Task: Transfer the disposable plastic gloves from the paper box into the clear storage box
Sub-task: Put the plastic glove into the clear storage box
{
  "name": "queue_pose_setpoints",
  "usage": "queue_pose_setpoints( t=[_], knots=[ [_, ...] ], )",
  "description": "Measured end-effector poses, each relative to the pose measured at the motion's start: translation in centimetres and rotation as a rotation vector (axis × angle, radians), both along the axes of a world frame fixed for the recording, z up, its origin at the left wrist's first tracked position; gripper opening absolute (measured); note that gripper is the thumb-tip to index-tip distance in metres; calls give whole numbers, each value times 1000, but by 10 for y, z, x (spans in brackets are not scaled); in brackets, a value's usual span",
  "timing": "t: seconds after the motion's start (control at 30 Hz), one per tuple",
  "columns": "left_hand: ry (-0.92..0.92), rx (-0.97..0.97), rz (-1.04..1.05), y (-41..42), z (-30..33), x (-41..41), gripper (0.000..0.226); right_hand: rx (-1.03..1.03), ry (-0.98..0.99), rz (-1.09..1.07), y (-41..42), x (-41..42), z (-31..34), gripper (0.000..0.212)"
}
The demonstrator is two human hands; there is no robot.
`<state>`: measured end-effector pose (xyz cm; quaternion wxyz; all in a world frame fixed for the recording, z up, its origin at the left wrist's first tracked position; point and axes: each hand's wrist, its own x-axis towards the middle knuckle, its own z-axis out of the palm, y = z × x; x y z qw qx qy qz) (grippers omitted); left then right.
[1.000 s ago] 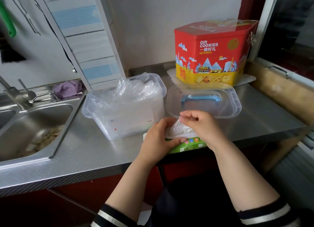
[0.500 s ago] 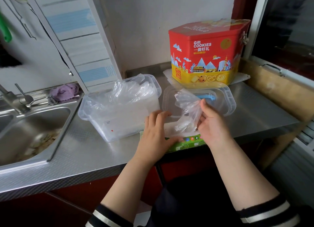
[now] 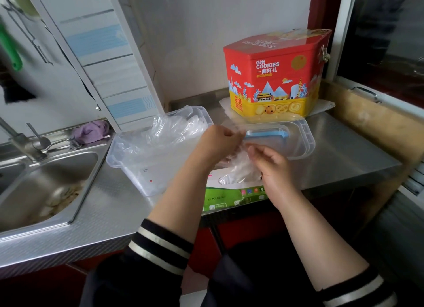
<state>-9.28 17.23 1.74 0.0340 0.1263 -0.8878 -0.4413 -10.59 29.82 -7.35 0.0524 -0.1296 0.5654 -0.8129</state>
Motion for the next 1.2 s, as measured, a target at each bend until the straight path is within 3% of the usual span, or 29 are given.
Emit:
queue_pose_setpoints(
  t=[0.03, 0.17, 0.3, 0.4, 0.53, 0.7, 0.87, 1.2],
  knots=[
    [54, -75, 17, 1, -3, -2, 38, 43, 39, 9, 0, 0, 0, 40],
    [315, -529, 36, 14, -7, -5, 27, 127, 85, 76, -1, -7, -2, 71],
    [478, -545, -104, 15, 20, -8, 14, 375, 132, 174, -6, -13, -4, 95],
    [525, -537, -61, 1, 52, -13, 15, 509, 144, 154, -10, -10, -6, 78],
    [582, -483, 155, -43, 87, -23, 17, 597, 202, 116, -11, -4, -3, 74],
    [482, -308, 434, -118, 88, -21, 19, 616, 195, 96, -9, 1, 3, 63],
    [312, -283, 613, -156, 59, 4, 47, 613, 203, 100, -8, 2, 5, 61],
    [-150, -797, 499, -168, 38, 8, 34, 593, 186, 113, -9, 1, 5, 60]
  ],
)
